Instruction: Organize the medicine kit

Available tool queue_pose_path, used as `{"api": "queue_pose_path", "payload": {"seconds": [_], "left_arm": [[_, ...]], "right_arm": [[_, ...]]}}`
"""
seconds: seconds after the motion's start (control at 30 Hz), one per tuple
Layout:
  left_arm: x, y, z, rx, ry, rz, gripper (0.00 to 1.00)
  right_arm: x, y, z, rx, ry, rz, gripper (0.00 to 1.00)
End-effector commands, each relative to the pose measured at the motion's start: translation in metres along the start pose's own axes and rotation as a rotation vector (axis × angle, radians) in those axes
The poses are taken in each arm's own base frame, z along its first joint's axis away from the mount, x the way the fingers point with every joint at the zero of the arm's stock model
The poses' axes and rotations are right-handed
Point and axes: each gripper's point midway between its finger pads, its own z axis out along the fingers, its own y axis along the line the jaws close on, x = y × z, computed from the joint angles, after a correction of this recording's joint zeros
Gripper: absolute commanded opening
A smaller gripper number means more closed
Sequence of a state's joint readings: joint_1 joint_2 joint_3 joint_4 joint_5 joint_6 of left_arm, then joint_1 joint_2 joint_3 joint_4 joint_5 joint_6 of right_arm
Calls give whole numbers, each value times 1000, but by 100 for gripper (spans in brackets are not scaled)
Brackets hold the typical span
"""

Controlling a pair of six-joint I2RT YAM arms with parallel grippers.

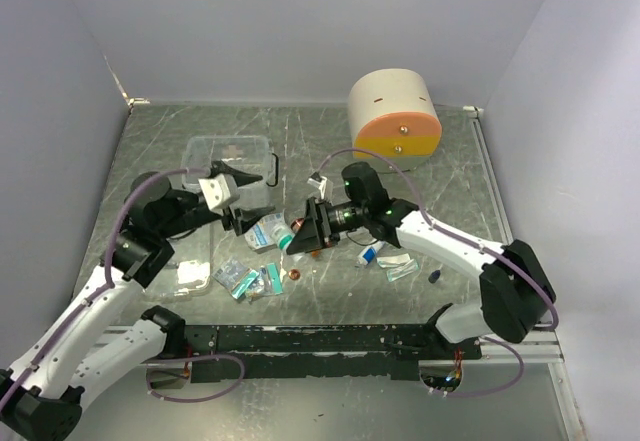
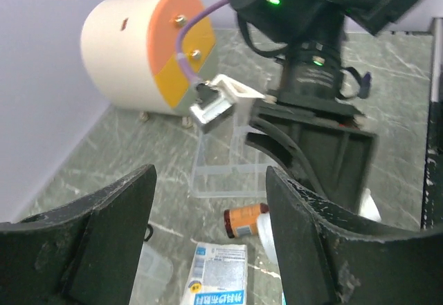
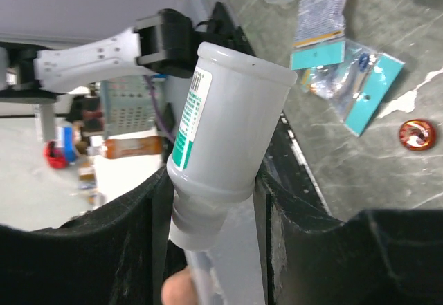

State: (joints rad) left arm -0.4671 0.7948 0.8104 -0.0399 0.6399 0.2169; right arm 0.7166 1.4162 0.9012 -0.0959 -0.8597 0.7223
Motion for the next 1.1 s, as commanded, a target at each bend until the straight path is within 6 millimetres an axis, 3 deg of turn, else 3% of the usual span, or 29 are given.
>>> {"api": "queue_pose_path", "payload": {"seconds": [0.0, 0.17, 0.43, 0.63, 1.07], "left_arm": [[2, -34, 6, 139, -45, 207, 77], [9, -63, 11, 208, -20, 296, 78], [35, -79, 14, 239, 108, 429, 76], [53, -75, 17, 226, 215, 500, 82], [56, -89, 31, 326, 218, 498, 78]], "right_arm": [[-15, 43, -30, -171, -50, 70, 34], [-15, 42, -45, -196, -55, 130, 34], [-16, 48, -53, -211, -33, 151, 34], [-14, 41, -50, -189, -11, 129, 34], [-10, 37, -46, -221, 19, 160, 34]]}}
